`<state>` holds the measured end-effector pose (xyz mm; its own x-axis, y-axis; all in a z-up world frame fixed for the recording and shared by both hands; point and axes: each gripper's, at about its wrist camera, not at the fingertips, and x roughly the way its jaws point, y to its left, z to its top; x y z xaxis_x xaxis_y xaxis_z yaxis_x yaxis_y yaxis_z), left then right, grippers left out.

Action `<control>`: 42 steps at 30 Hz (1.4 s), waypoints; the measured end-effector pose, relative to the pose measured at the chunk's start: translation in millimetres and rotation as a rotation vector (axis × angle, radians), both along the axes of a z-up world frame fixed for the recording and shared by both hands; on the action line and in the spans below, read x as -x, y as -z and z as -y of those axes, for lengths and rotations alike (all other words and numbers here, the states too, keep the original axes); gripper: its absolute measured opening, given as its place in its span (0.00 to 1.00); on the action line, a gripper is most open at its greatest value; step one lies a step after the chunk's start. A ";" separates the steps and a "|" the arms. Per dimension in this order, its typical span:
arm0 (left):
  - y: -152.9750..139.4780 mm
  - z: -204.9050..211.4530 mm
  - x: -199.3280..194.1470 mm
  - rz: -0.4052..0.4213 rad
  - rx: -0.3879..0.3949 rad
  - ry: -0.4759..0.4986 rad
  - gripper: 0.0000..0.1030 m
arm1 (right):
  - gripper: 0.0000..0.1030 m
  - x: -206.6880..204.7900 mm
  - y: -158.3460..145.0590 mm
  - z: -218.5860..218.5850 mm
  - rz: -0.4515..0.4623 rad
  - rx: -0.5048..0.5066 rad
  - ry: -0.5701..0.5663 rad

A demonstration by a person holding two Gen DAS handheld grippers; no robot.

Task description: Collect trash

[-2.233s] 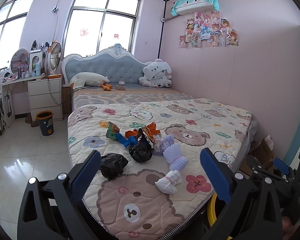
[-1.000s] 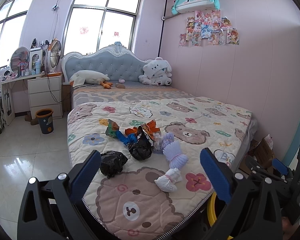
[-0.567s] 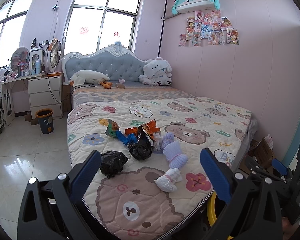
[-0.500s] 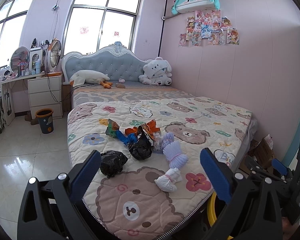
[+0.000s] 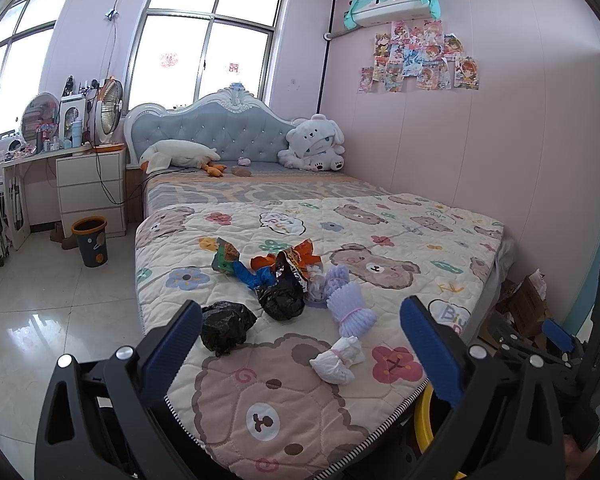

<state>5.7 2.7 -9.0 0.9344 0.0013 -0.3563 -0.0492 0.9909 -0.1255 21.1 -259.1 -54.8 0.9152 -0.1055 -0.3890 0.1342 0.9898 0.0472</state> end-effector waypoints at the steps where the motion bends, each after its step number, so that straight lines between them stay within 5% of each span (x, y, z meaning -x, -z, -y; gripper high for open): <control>1: 1.8 -0.5 -0.7 -0.001 0.000 -0.001 0.93 | 0.92 0.4 1.0 0.0 -0.001 0.000 0.001; 19: 24.0 -37.8 -23.2 -0.077 0.025 -0.081 0.93 | 0.92 -33.5 15.4 -10.0 -0.106 -0.067 -0.092; 29: 52.3 -84.2 -73.5 -0.192 -0.017 -0.154 0.93 | 0.92 -75.0 48.1 -51.1 -0.241 -0.110 -0.323; 42: 102.6 -113.2 -139.3 -0.338 -0.001 -0.125 0.93 | 0.92 -120.5 91.3 -114.6 -0.354 -0.098 -0.420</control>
